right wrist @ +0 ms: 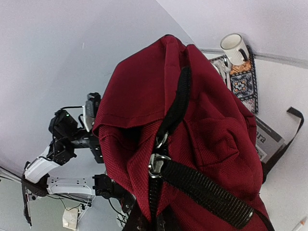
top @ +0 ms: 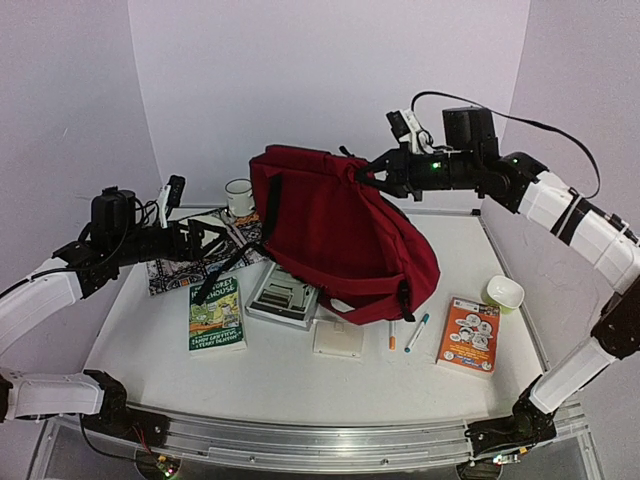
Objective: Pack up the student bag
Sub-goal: Place the student bag at the center of the board.
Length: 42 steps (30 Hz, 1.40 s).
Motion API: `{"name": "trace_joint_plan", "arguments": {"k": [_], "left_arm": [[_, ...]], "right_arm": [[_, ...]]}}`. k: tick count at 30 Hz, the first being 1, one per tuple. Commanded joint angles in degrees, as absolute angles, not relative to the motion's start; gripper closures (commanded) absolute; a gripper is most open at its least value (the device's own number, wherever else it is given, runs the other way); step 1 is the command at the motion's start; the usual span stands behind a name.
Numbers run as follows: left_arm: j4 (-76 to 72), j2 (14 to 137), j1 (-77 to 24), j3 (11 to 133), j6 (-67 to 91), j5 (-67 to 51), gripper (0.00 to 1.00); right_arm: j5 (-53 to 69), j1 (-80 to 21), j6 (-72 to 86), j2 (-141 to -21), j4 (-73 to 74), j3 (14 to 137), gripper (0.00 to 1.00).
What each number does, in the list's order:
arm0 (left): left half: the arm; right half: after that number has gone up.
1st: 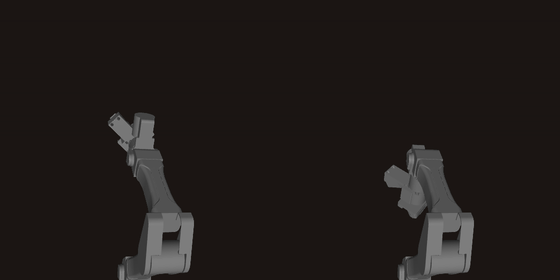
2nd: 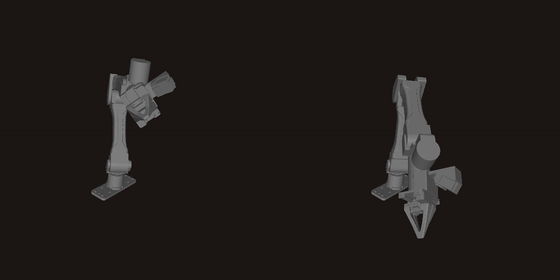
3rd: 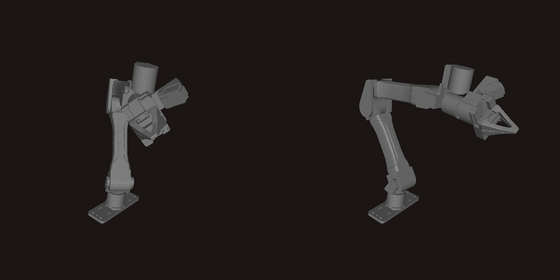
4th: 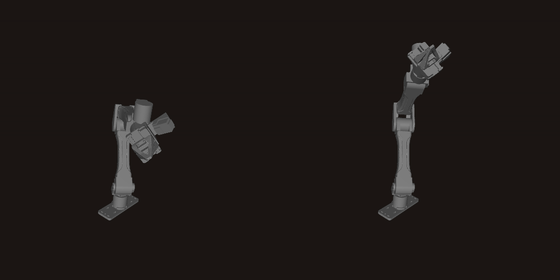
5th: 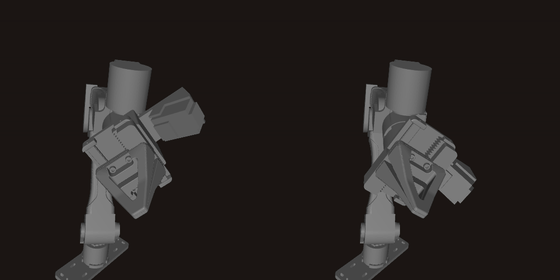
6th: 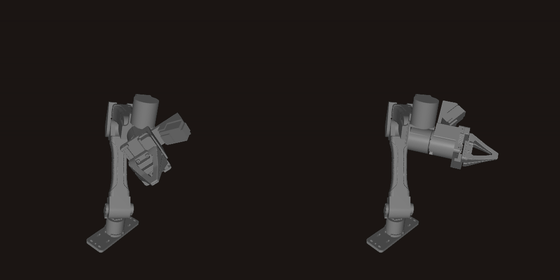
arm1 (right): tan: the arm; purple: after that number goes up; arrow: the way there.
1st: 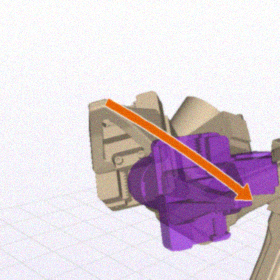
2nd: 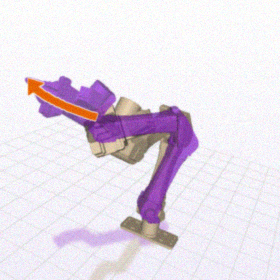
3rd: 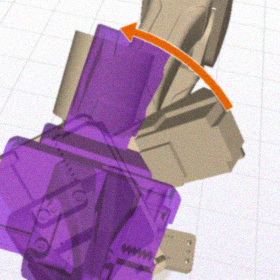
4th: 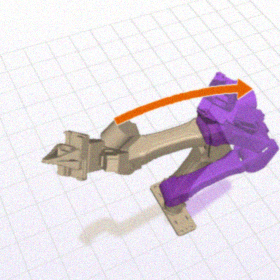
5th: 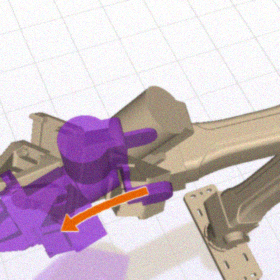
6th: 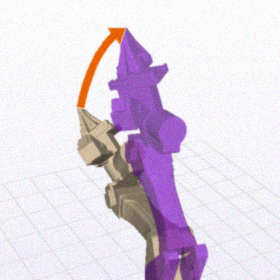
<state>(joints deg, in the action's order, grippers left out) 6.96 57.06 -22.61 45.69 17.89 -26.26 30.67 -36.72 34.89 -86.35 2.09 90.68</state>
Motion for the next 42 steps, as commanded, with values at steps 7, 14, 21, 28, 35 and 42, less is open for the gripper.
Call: {"name": "trace_joint_plan", "arguments": {"k": [7, 14, 21, 28, 35, 42], "left_arm": [[4.8, 59.9, -22.9, 45.4, 18.4, -30.0, 0.01], [4.8, 62.0, -22.9, 45.9, 18.4, -30.5, 0.01], [4.9, 63.7, -22.9, 46.4, 18.4, -30.8, 0.01], [4.9, 67.8, -22.9, 47.4, 18.6, -32.3, 0.01], [4.9, 70.9, -23.3, 48.2, 19.2, -33.2, 0.01], [4.9, 72.2, -23.7, 48.8, 19.7, -32.9, 0.01]], "right_arm": [[31.8, -23.5, 36.7, -89.5, -6.7, 80.6, 0.95], [34.3, -14.7, 33.0, -96.8, -4.7, 81.8, 0.66], [21.5, -13.0, 20.2, -101.1, 9.1, 88.2, 0.36], [11.5, -13.2, 16.6, -98.3, 12.8, 86.3, 0.09], [1.9, -13.3, 14.2, -92.7, 15.3, 83.6, 0.02], [2.0, -23.0, 9.5, -88.3, 15.7, 76.7, 0.02]]}}
